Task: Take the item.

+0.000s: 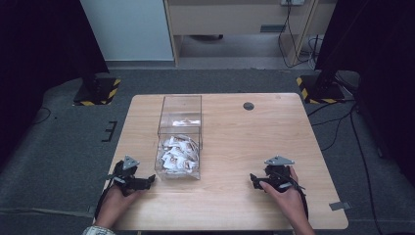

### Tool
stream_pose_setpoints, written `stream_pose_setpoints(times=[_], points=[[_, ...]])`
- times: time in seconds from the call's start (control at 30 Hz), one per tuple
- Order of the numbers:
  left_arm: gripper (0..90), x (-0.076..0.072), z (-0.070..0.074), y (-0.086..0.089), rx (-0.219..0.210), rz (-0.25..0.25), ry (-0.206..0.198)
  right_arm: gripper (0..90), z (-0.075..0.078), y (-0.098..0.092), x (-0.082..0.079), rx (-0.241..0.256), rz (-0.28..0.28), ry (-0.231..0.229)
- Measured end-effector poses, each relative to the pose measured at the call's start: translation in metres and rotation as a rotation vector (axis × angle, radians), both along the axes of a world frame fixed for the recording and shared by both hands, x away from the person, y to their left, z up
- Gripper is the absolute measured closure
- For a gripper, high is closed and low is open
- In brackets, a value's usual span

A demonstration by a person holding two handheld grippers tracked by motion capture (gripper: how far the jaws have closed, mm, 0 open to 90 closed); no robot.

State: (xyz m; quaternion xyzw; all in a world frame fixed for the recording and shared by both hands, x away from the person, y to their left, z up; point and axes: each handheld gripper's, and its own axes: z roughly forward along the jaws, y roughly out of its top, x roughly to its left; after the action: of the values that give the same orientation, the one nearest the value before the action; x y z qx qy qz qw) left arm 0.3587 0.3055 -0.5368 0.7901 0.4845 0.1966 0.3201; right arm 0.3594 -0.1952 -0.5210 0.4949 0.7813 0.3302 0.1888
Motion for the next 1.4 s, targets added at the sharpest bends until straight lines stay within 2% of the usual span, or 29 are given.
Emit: stream_pose_setpoints(times=[0.1, 0.37, 0.43, 0.6, 0.93, 1.03, 1.4], points=[[0.0, 0.000, 0.000, 0.000, 0.000, 0.000, 0.000, 11.2, 0.005, 0.005, 0.003, -0.018, 0.020, -0.013], [0.0, -0.001, 0.000, 0.000, -0.001, -0.002, -0.001, 16.6, 0.018, 0.014, 0.009, -0.036, 0.043, -0.006], [0.0, -0.001, 0.000, 0.000, -0.001, -0.002, -0.001, 18.0, 0.023, 0.020, 0.013, -0.037, 0.049, 0.015], [0.0, -0.001, 0.000, 0.000, -0.001, -0.002, -0.001, 20.4, 0.034, 0.030, 0.021, -0.053, 0.082, 0.004], [0.0, -0.001, 0.000, 0.000, -0.001, -0.002, -0.001, 25.1, 0.051, 0.039, 0.032, -0.058, 0.109, -0.010], [0.0, -0.001, 0.000, 0.000, -0.001, -0.002, -0.001, 27.2, 0.060, 0.048, 0.034, -0.061, 0.128, -0.024], [0.0, -0.001, 0.000, 0.000, -0.001, -0.002, -0.001, 32.0, 0.070, 0.068, 0.038, -0.056, 0.176, -0.035]])
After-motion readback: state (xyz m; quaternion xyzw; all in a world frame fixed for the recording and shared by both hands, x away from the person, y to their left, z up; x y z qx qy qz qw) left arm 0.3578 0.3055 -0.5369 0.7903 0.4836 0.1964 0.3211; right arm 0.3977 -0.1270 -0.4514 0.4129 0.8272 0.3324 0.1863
